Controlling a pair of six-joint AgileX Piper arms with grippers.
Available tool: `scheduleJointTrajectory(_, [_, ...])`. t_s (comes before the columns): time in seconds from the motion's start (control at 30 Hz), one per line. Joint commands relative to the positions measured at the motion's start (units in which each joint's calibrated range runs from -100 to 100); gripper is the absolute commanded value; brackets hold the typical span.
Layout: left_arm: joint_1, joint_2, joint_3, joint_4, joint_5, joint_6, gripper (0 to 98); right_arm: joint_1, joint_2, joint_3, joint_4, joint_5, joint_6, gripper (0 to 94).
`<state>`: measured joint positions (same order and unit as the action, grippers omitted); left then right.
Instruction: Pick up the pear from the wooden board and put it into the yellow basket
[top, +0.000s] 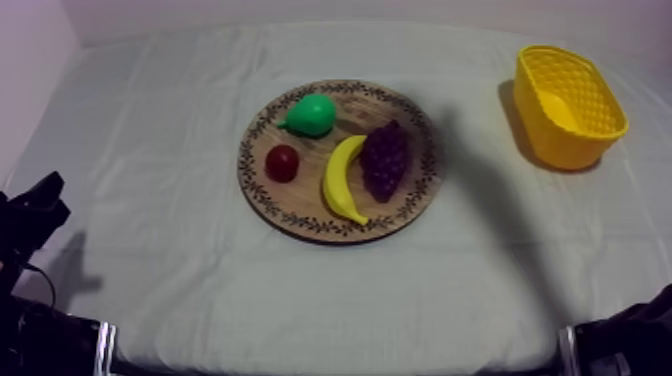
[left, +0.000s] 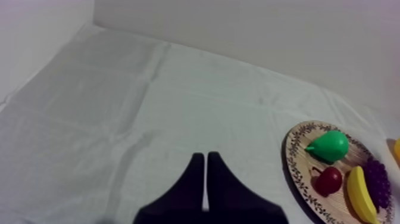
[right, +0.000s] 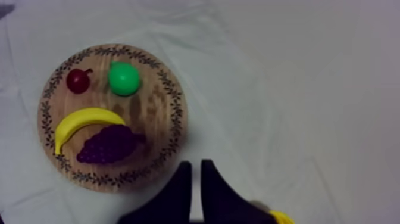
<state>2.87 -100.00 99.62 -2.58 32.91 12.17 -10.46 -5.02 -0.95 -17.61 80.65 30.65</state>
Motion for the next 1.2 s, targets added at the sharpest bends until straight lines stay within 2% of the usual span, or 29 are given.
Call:
scheduleJointTrajectory(0.0, [-0.01, 0.00, 0.05, 0.02, -0.01, 0.02, 0.1, -1.80, 5.16, -1.95, -0.05, 0.63, 0.07, 5.9])
scheduleJointTrajectory(0.2, [-0.01, 0.00, 0.05, 0.02, -0.01, 0.02, 0.1, -6.14, 12.87, -5.37, -0.18, 0.89, 0.04, 6.5])
scheduleJointTrajectory(0.3, [-0.01, 0.00, 0.05, 0.02, -0.01, 0.02, 0.1, -7.92, 16.49, -7.22, 0.01, 1.11, 0.06, 11.1])
scheduleJointTrajectory(0.4, [-0.01, 0.00, 0.05, 0.02, -0.01, 0.02, 0.1, -9.17, 19.74, -9.44, 0.37, 2.65, 0.46, 24.0])
scheduleJointTrajectory(0.53, [-0.01, 0.00, 0.05, 0.02, -0.01, 0.02, 0.1, -9.65, 23.26, -12.80, 0.38, 6.43, 1.71, 53.0])
scheduleJointTrajectory(0.6, [-0.01, 0.00, 0.05, 0.02, -0.01, 0.02, 0.1, -9.67, 24.79, -14.61, 0.68, 7.89, 1.85, 64.4])
scheduleJointTrajectory(0.77, [-0.01, 0.00, 0.05, 0.02, -0.01, 0.02, 0.1, -10.03, 28.38, -18.17, 2.04, 9.02, 1.62, 81.3])
scheduleJointTrajectory(0.93, [-0.01, 0.00, 0.05, 0.02, -0.01, 0.02, 0.1, -10.50, 32.36, -21.28, 2.90, 9.24, 1.54, 87.9])
scheduleJointTrajectory(1.17, [-0.01, 0.00, 0.05, 0.02, -0.01, 0.02, 0.1, -11.29, 39.84, -27.08, 2.86, 9.53, 1.37, 89.8])
